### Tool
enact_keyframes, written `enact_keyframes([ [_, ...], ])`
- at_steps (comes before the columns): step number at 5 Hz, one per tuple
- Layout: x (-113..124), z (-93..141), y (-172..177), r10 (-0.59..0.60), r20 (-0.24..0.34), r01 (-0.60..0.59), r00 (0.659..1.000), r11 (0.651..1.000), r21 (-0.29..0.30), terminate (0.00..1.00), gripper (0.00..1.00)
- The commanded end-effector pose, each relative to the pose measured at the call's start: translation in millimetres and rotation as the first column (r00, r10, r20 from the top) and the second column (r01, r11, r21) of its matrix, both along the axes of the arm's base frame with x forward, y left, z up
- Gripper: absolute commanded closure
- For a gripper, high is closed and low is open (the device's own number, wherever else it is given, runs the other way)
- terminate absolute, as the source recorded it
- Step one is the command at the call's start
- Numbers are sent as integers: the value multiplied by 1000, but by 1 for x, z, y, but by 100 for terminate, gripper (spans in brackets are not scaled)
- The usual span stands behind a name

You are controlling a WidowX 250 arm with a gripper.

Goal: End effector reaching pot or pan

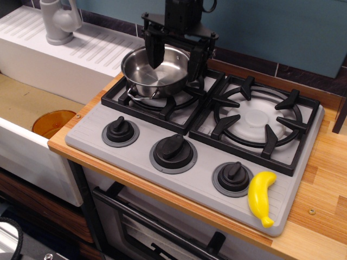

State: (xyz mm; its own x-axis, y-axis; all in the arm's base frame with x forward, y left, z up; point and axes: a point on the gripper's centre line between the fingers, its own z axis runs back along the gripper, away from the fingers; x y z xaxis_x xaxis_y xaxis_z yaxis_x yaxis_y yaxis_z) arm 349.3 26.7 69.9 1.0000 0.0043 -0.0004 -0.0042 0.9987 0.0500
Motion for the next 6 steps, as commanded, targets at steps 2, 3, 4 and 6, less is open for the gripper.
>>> enact_keyframes([
  [2, 25, -10, -8, -13, 70, 17, 997, 998, -54, 0, 0],
  [3, 34, -15, -10, -15, 70, 19, 997, 998, -63, 0, 0],
  [4, 42, -19, -12, -8, 54, 12, 998, 997, -71, 0, 0],
  [6, 42, -19, -12, -8, 54, 12, 998, 997, -71, 100, 0],
])
